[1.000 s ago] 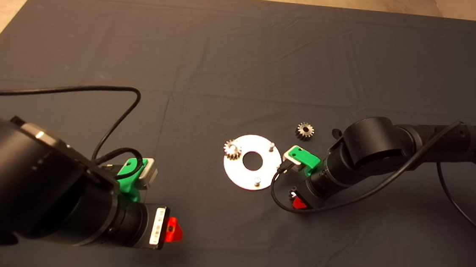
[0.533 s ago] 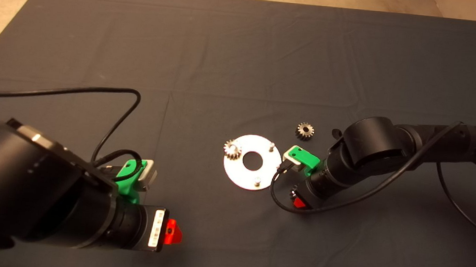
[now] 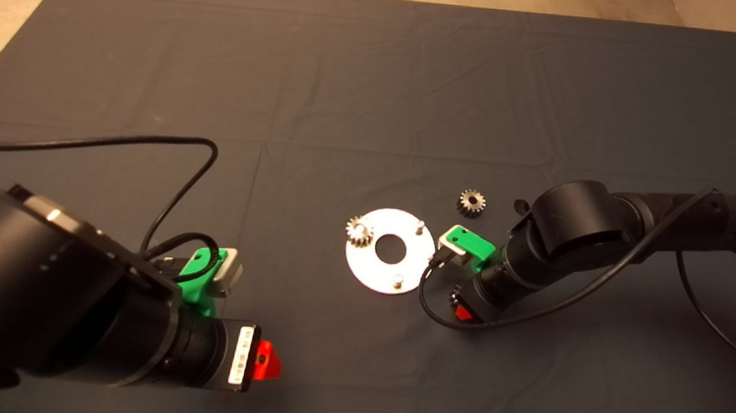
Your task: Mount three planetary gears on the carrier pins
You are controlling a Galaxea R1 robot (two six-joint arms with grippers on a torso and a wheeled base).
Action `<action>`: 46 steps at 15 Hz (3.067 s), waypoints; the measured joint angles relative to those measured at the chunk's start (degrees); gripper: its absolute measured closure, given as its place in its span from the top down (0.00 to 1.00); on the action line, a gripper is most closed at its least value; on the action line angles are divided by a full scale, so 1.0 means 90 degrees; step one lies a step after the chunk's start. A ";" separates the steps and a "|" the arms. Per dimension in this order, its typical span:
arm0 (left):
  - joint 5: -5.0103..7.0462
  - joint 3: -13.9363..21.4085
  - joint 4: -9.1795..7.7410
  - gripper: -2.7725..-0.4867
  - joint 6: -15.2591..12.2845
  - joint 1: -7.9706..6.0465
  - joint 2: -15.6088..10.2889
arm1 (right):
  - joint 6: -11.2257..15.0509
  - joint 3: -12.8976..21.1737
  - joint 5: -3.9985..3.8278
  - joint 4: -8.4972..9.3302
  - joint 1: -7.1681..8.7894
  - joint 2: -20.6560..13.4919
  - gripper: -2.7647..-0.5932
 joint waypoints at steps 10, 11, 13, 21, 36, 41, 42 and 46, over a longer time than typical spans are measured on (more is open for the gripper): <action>0.0000 0.0000 0.0000 0.87 0.0000 0.0000 0.0000 | -0.0682 -0.0079 0.0043 -0.0125 0.0003 0.0024 0.30; 0.0000 0.0000 0.0000 0.87 0.0000 0.0000 0.0000 | -0.0723 -0.0079 0.0043 -0.0144 0.0003 0.0026 0.30; 0.0000 0.0000 0.0000 0.87 0.0000 0.0000 0.0000 | -0.0777 -0.0079 0.0043 -0.0258 0.0003 0.0026 0.30; 0.0000 0.0000 0.0000 0.87 0.0000 0.0000 0.0000 | -0.0885 -0.0098 0.0012 -0.0542 0.0003 0.0040 0.28; 0.0000 0.0000 0.0000 0.87 0.0000 0.0000 0.0003 | -0.0884 0.0116 -0.0076 -0.0719 0.0003 0.0021 0.23; 0.0000 0.0000 0.0000 0.87 0.0000 0.0000 0.0003 | -0.0881 0.0141 -0.0073 -0.0714 0.0003 0.0023 0.21; 0.0000 0.0000 0.0000 0.87 0.0000 0.0000 0.0003 | -0.0881 0.0141 -0.0079 -0.0710 0.0003 0.0028 0.21; 0.0001 0.0000 0.0000 0.87 0.0000 0.0000 0.0019 | -0.0872 -0.0101 -0.0092 -0.0618 0.0024 0.0352 0.21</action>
